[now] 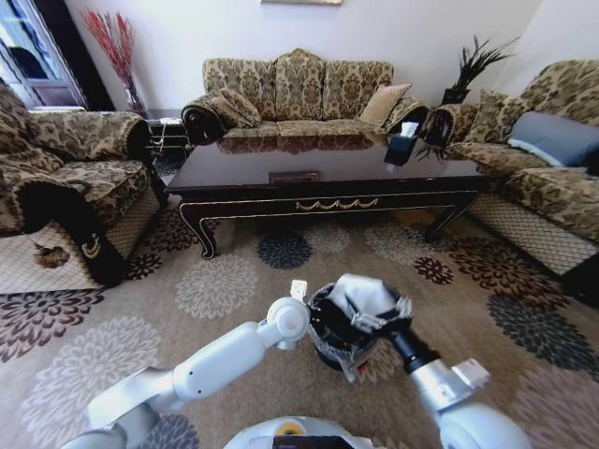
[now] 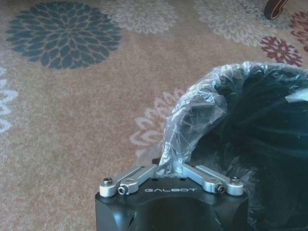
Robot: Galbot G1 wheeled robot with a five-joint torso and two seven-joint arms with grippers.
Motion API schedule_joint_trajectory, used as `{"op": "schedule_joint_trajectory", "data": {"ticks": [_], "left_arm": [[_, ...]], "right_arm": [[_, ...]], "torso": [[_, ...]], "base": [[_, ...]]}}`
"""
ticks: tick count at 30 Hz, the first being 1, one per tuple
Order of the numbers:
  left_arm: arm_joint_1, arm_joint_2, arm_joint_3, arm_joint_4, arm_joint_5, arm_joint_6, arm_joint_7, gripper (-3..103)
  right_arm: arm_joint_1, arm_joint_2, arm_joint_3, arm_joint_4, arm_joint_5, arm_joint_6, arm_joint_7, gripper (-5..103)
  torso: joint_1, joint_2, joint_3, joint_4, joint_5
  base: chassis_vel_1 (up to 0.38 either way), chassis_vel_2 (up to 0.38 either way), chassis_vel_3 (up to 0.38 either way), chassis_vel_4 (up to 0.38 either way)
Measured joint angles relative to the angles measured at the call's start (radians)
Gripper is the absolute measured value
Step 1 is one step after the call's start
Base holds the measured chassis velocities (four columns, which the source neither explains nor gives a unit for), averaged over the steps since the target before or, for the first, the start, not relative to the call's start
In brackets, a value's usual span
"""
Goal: Move to the front of the table and pick up the trash from the floor, then place it into the trash bin.
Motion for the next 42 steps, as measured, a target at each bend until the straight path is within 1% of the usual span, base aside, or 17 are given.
{"op": "schedule_joint_trajectory", "data": {"ticks": [1,2,3,4,6,7,8,9,10,13,14,17,19,21,27,33,42], "left_arm": [[0.000,0.000,-0.002,-0.001,0.000,0.000,0.000,0],[0.000,0.000,-0.005,-0.001,0.001,0.000,0.000,0],[0.000,0.002,-0.005,0.002,0.000,0.000,0.001,0],[-0.001,0.002,-0.006,0.004,0.001,0.000,0.001,0],[-0.001,0.002,-0.006,0.004,0.001,0.000,0.001,0],[-0.001,0.000,-0.006,0.008,0.003,0.000,0.000,0],[0.000,-0.001,-0.006,0.008,0.004,-0.001,0.000,0],[0.003,-0.004,-0.007,0.005,0.006,-0.001,0.000,0],[0.004,-0.005,-0.007,0.003,0.006,-0.002,-0.001,0],[0.004,-0.005,-0.005,0.000,0.005,-0.002,0.000,0],[0.004,-0.006,-0.004,0.001,0.005,-0.002,0.000,0],[0.006,-0.008,-0.004,0.003,0.005,-0.002,0.000,0],[0.006,-0.006,-0.004,0.003,0.005,-0.002,0.001,0],[0.006,-0.003,-0.005,-0.001,0.005,-0.002,0.002,0],[0.017,0.014,-0.031,0.003,0.022,-0.003,0.009,0],[0.059,0.092,-0.138,-0.010,0.020,0.002,0.022,0],[0.149,0.188,-0.317,-0.025,0.017,0.016,0.063,0]], "right_arm": [[-0.007,0.000,-0.004,0.003,0.020,-0.017,0.005,100],[-0.015,0.003,-0.005,0.001,0.003,-0.044,0.028,100],[-0.009,0.002,0.006,0.002,-0.066,0.009,-0.019,100],[-0.023,0.003,-0.013,0.003,0.052,-0.042,0.000,100],[-0.027,0.005,-0.018,0.002,0.072,-0.057,0.012,100],[-0.038,0.018,-0.030,0.000,0.079,-0.095,0.050,100],[-0.025,0.019,-0.027,0.001,0.054,-0.061,0.021,100],[-0.031,0.028,-0.050,0.002,0.158,-0.114,0.061,100],[-0.034,0.041,-0.059,0.000,0.165,-0.142,0.094,100],[-0.012,0.046,-0.056,0.002,0.142,-0.088,0.064,100],[0.006,0.058,-0.056,0.000,0.158,-0.080,0.095,100],[0.034,0.056,-0.043,0.001,0.176,-0.062,0.101,100],[0.027,0.046,-0.033,0.000,0.314,-0.079,0.090,100],[0.029,0.040,-0.022,0.000,0.308,-0.048,0.068,100],[0.044,0.044,-0.015,0.000,0.313,-0.029,0.084,100],[0.124,-0.005,0.026,-0.018,0.254,0.016,0.124,100],[0.250,-0.050,-0.001,-0.294,0.143,0.030,0.169,100]], "torso": [[0.000,0.000,0.000,0.0006,0.0001],[0.000,0.000,0.000,-0.0003,0.0000],[0.000,0.000,0.000,0.0003,-0.0001],[0.000,0.000,0.000,0.0006,-0.0001],[0.000,0.000,0.000,0.0004,0.0001],[0.000,0.000,0.000,-0.0005,0.0007],[0.000,0.000,0.000,0.0002,-0.0001],[0.000,0.000,0.000,0.0003,-0.0002],[0.000,0.000,0.000,-0.0008,0.0008],[0.000,0.000,0.000,0.0003,-0.0003],[0.000,0.000,0.000,-0.0003,0.0005],[0.000,0.000,0.000,0.0007,0.0000],[0.000,0.000,0.000,0.0001,0.0001],[0.000,0.000,0.000,0.0001,0.0001],[0.000,0.000,0.000,-0.0004,0.0001],[0.000,0.000,0.000,0.0003,-0.0003],[0.000,0.000,0.000,0.0001,0.0000]], "base": [[0.000,0.000,0.000,0.000],[0.000,0.000,0.000,0.000],[0.000,0.000,0.000,0.000],[0.000,0.000,0.000,0.000],[0.000,0.000,0.000,0.000],[0.011,0.005,0.058,0.011],[0.000,0.000,0.000,0.000],[0.000,0.000,0.000,0.000],[0.000,0.000,0.000,0.000],[0.000,0.000,0.000,0.000],[0.000,0.000,0.000,0.000],[0.000,0.000,0.000,0.000],[0.000,0.000,0.000,0.000],[0.000,0.000,0.000,0.000],[0.000,0.000,0.000,0.000],[0.000,0.000,0.000,0.000],[0.000,0.000,0.000,0.000]]}}
